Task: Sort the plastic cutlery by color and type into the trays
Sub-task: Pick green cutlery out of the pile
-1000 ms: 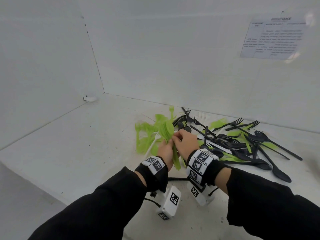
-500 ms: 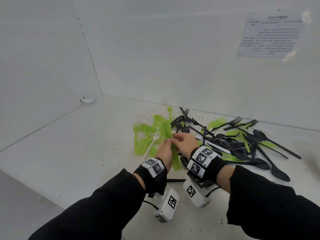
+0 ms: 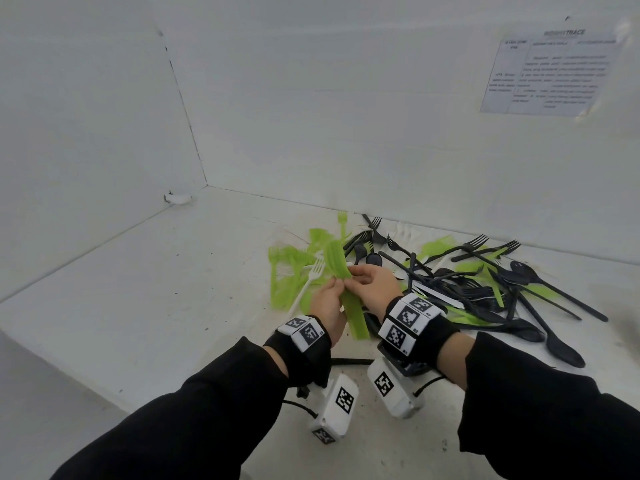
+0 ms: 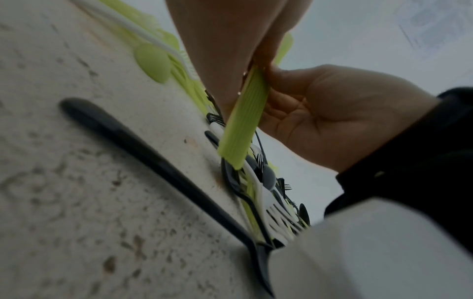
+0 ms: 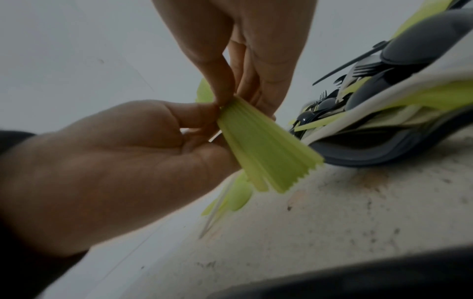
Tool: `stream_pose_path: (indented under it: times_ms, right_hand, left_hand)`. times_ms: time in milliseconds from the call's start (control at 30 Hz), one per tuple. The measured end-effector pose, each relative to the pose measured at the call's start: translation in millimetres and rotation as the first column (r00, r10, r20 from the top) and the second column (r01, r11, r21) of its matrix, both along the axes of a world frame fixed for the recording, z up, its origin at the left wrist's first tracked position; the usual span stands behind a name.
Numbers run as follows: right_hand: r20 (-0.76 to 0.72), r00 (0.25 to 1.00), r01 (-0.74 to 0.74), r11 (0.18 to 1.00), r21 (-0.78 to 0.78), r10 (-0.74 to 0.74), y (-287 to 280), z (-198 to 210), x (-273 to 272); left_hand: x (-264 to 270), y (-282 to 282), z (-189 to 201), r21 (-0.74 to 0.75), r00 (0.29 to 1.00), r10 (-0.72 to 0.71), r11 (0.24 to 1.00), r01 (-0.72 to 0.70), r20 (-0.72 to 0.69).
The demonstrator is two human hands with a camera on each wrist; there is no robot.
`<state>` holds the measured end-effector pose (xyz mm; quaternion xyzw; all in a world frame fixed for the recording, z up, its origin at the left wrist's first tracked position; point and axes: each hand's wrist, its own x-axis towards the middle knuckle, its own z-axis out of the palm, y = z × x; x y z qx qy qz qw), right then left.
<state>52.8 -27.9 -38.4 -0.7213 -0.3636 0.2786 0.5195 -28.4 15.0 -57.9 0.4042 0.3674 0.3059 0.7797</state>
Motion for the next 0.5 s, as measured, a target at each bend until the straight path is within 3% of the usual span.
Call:
stream_pose_path:
  times_ms: [200,333,400,500]
  right_hand:
    - [-0.012,0.995,-0.099,0.995,-0.007,0.099,-7,-3,4]
    - [-0.022,0.999,-0.035,0.999,-0.003,0.035,-6,-4,5]
    - [-0.04,0.999,-0.013,1.0,0.002,0.013,-3,-4,2]
    - [0.07,0.993,-0.091,0.996,-0.018,0.092,1,-2,-7]
  left_hand:
    - [2,-1,6,-0.075,0.997,-0.047,0.996,0.052,0.069]
    - [4,-3,7,-0.078,0.996,-0.084,0.993,0.085,0.021]
    - [5,-3,11,-0.04,0.998,-0.059,0.997,0.059,0.007]
    - [5,1,16,-0.024,0.999,0.014,1.0,-0.013,0.033]
